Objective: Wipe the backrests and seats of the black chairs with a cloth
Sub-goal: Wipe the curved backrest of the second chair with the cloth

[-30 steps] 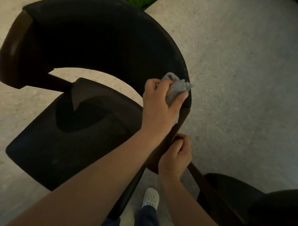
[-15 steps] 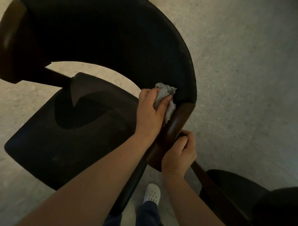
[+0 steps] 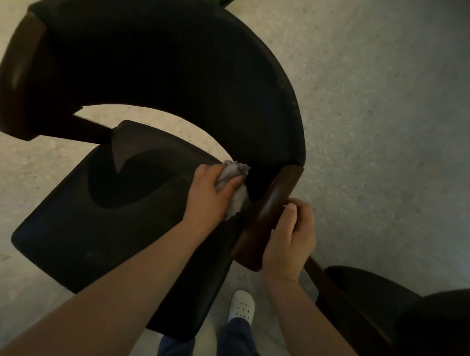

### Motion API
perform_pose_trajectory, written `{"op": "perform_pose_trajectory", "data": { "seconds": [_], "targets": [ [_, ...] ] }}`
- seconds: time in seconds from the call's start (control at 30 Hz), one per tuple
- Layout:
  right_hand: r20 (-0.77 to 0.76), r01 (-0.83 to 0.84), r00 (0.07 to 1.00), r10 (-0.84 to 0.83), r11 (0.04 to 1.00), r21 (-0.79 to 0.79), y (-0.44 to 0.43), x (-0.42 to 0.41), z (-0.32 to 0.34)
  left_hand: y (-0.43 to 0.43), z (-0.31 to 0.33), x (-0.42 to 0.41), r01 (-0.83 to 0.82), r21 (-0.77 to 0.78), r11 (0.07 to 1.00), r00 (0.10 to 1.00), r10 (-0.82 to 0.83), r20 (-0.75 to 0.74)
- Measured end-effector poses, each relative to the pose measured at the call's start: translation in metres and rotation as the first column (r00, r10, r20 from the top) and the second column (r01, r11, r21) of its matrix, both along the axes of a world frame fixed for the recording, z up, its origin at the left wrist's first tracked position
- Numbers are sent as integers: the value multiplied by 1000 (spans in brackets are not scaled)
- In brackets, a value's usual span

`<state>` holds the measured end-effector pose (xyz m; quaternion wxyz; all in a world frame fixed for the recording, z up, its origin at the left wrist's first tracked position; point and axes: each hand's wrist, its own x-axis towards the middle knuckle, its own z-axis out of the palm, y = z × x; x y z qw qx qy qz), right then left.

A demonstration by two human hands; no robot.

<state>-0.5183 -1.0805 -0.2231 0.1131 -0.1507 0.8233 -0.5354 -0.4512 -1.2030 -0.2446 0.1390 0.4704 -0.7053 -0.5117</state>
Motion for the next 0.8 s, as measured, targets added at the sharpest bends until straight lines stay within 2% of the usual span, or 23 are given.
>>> {"op": "perform_pose_trajectory", "data": {
  "seconds": [0.17, 0.27, 0.57, 0.7, 0.8],
  "targets": [
    [-91, 0, 996, 6, 998, 66, -13, -10, 2, -7, 27, -11, -43, 11, 999, 998, 43, -48],
    [-122, 16, 993, -8, 997, 69, -15, -8, -3, -15, 37, -16, -26, -60, 998, 995, 20, -93],
    [-101, 35, 995, -26, 996, 86, -14, -8, -5, -15, 61, -57, -6, -184, 983, 956, -48, -289],
    [-89, 36, 996, -28, 995, 94, -14, -8, -8, -13, 60, -69, -33, -269, 962, 952, -51, -302],
    [-92, 36, 995, -28, 995, 90, -15, -9, -8, -7, 57, -79, -36, -402, 915, 972, -62, -229]
  ]
}}
